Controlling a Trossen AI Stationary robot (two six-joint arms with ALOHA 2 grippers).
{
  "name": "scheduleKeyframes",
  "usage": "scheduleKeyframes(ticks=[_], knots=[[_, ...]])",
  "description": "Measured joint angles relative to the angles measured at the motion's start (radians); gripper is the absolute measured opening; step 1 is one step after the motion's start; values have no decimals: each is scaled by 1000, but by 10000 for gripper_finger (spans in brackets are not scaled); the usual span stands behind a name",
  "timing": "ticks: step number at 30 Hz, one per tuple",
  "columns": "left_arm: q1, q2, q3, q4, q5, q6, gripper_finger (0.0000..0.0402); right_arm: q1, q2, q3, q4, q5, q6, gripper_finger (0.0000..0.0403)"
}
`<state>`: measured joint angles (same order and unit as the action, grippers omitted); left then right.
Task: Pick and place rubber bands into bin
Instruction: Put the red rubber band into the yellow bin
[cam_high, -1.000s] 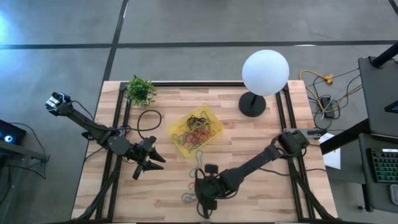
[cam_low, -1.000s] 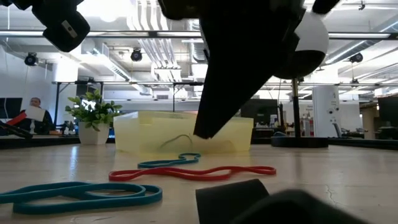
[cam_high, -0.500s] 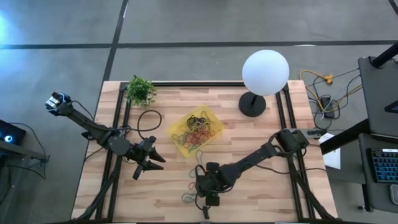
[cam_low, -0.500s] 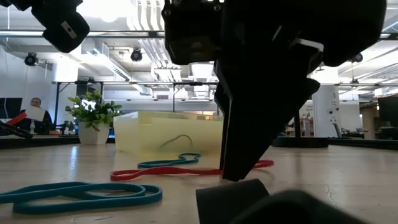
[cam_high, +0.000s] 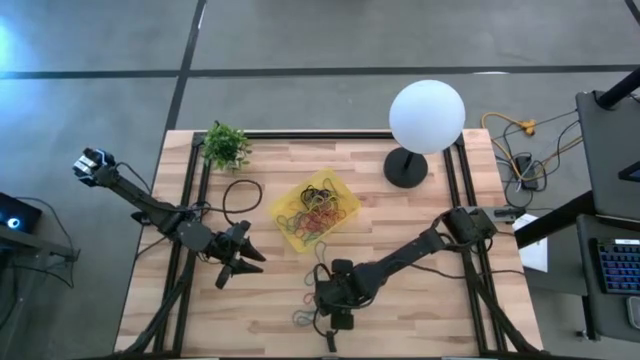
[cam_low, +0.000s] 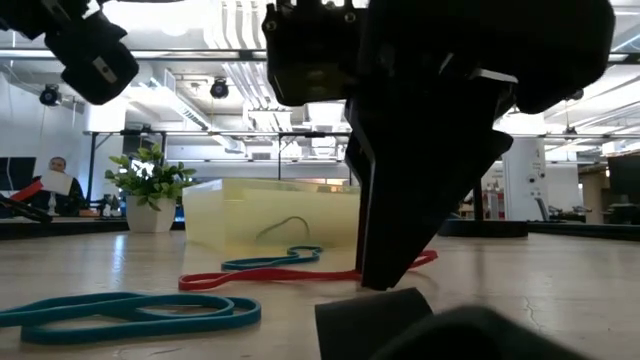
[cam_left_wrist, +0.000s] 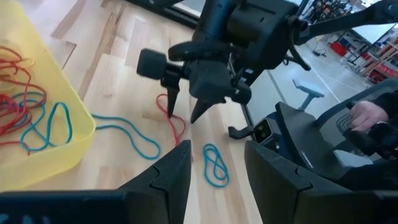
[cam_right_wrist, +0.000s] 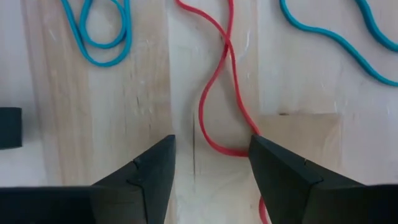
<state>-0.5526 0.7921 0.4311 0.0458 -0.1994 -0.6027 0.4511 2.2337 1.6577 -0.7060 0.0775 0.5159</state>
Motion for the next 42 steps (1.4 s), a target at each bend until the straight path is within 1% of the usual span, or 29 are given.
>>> scheduleKeyframes(ticks=[3,16,20,24,27,29,33,36,42], knots=[[0,0,-9,3,0,-18,135,-4,0,0,-18,1,1,194],[1,0,-12,6,0,-16,135,-43,3,-2,-22,7,3,194],[0,0,-12,7,-2,-13,135,-44,20,0,-12,16,33,182],[0,-1,-13,7,-2,-13,135,-43,49,4,-9,11,73,158],[0,-1,-13,7,-3,-13,135,-39,56,5,-5,11,79,132],[0,-1,-14,7,-3,-13,135,-39,57,5,-4,13,79,104],[0,-1,-14,7,-3,-13,135,-37,50,4,3,27,65,24],[0,-1,-14,7,-3,-13,135,-36,37,2,3,61,63,11],[0,-1,-14,7,-4,-13,135,-37,8,-5,-33,140,60,8]])
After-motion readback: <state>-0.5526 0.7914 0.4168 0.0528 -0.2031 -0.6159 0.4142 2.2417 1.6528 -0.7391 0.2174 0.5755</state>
